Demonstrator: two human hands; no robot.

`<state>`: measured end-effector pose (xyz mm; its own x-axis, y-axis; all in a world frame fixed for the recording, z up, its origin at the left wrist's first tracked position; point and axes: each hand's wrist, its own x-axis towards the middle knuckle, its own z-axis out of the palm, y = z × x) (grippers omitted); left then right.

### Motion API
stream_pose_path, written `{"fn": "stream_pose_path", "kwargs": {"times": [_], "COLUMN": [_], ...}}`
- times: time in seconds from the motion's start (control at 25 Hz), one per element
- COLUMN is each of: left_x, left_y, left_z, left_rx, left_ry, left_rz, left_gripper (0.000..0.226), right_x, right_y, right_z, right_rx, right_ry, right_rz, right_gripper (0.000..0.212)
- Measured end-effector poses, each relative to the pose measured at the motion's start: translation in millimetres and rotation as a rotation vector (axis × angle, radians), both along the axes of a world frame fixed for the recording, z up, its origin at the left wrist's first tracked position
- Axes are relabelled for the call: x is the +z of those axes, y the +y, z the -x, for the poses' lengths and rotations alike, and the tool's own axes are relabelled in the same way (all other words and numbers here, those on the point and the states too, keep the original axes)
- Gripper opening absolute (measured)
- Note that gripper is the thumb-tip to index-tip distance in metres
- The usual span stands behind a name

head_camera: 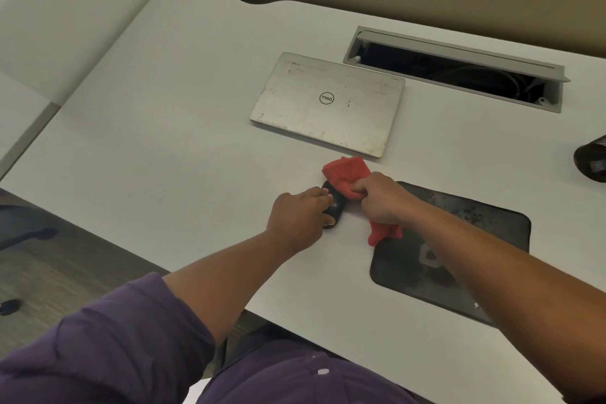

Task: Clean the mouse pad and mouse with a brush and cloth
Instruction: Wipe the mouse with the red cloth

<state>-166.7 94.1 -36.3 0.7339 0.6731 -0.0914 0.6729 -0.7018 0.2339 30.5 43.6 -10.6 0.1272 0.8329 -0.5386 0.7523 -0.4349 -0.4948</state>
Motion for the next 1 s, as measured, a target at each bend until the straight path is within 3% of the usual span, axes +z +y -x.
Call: {"fn": "stream_pose_path", "kwargs": {"times": [0.12,0.2,0.28,0.4,0.52,0.68,0.88,1.0], "left_x": [-3.7,-5.3,-6.6,-5.5,-3.6,-1.8,-0.4,3.3], "left_y": [1.0,2.6,3.0,1.7,0.9,2.0,5.1,6.3], "left_z": [0.9,1.4,1.2,2.1,2.3,2.2,0.7,0.2], "left_rx": [0.003,0.004,0.000,-0.002,-0.008,-0.026,-0.054,-0.084], "left_ry": [0.012,0.006,-0.006,-0.016,-0.035,-0.049,-0.012,-0.036], "left_rz": [0.029,0.032,0.027,0.023,0.012,0.009,0.016,0.003], "left_gripper": [0.024,0.023,0.021,0.022,0.023,0.024,0.024,0.024], "right_x": [1.3,1.7,0.1,-11.2,-27.2,-27.2,-5.6,-2.8], "right_y": [-9.4,-10.6,-11.5,-16.6,-19.9,-4.1,32.5,47.2], "right_z": [-11.1,-13.0,-8.4,8.5,24.9,23.2,15.2,29.8], "right_rx": [-0.263,-0.585,-0.655,-0.421,-0.131,-0.022,0.161,0.235], "right_ry": [0.120,0.143,0.012,-0.134,-0.142,-0.162,-0.245,-0.224], "right_rz": [-0.009,-0.222,-0.457,-0.591,-0.396,-0.264,-0.081,-0.091], "right_gripper": [0.037,0.029,0.027,0.029,0.027,0.033,0.023,0.012]}}
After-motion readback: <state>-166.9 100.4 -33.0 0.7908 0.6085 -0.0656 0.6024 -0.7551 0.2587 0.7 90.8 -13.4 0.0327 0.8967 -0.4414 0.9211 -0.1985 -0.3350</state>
